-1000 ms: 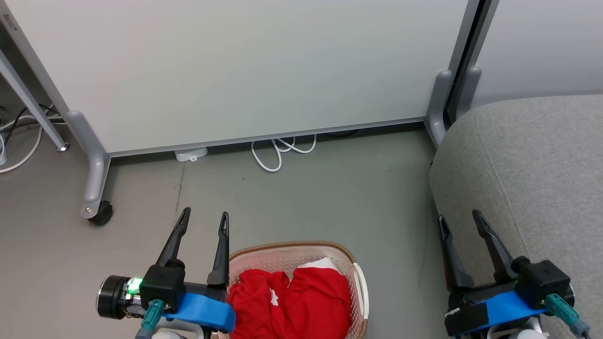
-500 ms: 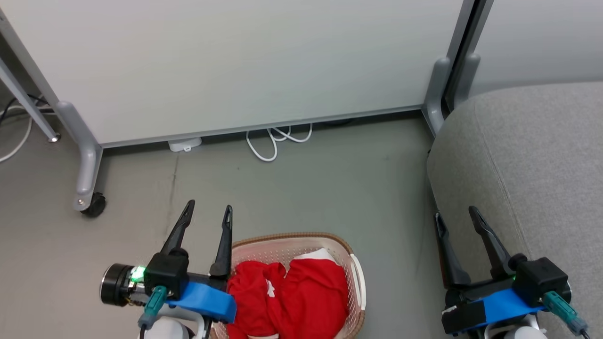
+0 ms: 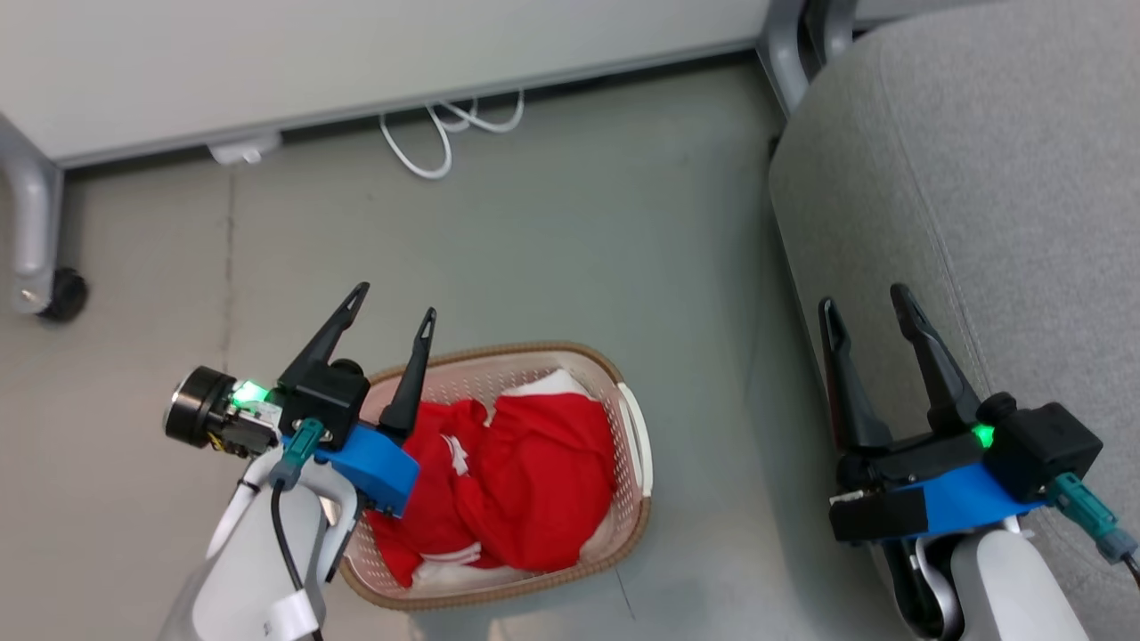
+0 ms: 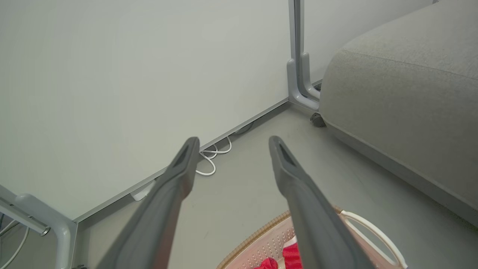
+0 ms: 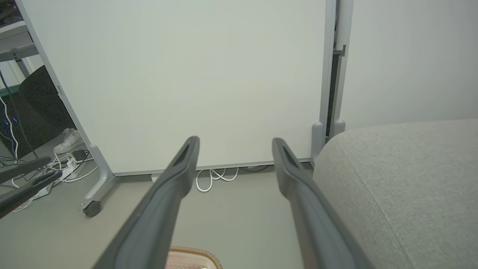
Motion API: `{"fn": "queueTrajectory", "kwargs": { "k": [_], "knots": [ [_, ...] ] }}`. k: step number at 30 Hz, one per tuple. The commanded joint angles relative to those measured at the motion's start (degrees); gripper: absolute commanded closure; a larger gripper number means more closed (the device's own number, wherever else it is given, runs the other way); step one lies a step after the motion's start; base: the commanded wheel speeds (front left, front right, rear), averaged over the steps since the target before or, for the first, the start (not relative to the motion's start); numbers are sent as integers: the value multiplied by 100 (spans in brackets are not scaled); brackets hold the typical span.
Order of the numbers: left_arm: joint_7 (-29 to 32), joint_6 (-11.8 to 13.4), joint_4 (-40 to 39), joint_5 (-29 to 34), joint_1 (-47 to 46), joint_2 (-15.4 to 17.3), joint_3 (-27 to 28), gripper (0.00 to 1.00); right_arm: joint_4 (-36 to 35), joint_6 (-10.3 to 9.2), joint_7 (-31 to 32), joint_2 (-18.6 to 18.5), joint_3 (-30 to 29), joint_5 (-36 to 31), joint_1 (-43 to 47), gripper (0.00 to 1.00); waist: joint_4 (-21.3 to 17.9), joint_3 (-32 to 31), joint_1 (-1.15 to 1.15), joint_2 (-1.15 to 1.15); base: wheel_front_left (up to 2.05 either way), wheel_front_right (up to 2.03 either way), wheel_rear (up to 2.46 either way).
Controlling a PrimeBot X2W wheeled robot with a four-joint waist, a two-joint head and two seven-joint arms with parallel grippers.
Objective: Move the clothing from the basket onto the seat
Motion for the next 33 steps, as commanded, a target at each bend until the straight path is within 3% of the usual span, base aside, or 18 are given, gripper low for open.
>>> {"fn": "queueTrajectory", "kwargs": {
  "k": [1,12,19,25,33],
  "knots": [
    [-15,-31,152,24,-187,88,-90,0,-32,1,-20,-18,-2,43,-127,0,-256,470,-1,0,0,0,0],
    [-7,-33,1953,-100,-1468,659,-1390,0,-196,1,-20,-14,-78,140,-759,0,-606,1511,-1,0,0,0,0],
    [125,-33,3101,-302,-2182,745,-2315,0,-288,1,-20,-12,-80,164,-1006,0,-761,2030,-1,0,0,0,0],
    [712,-34,3866,-527,-2565,726,-2975,0,-336,1,-20,-12,-79,181,-1134,0,-822,2386,-1,0,0,0,0],
    [1313,-34,4256,-727,-2919,805,-3664,0,-435,1,-20,-13,-72,186,-1320,0,-852,2817,-1,0,0,0,0]
  ]
}}
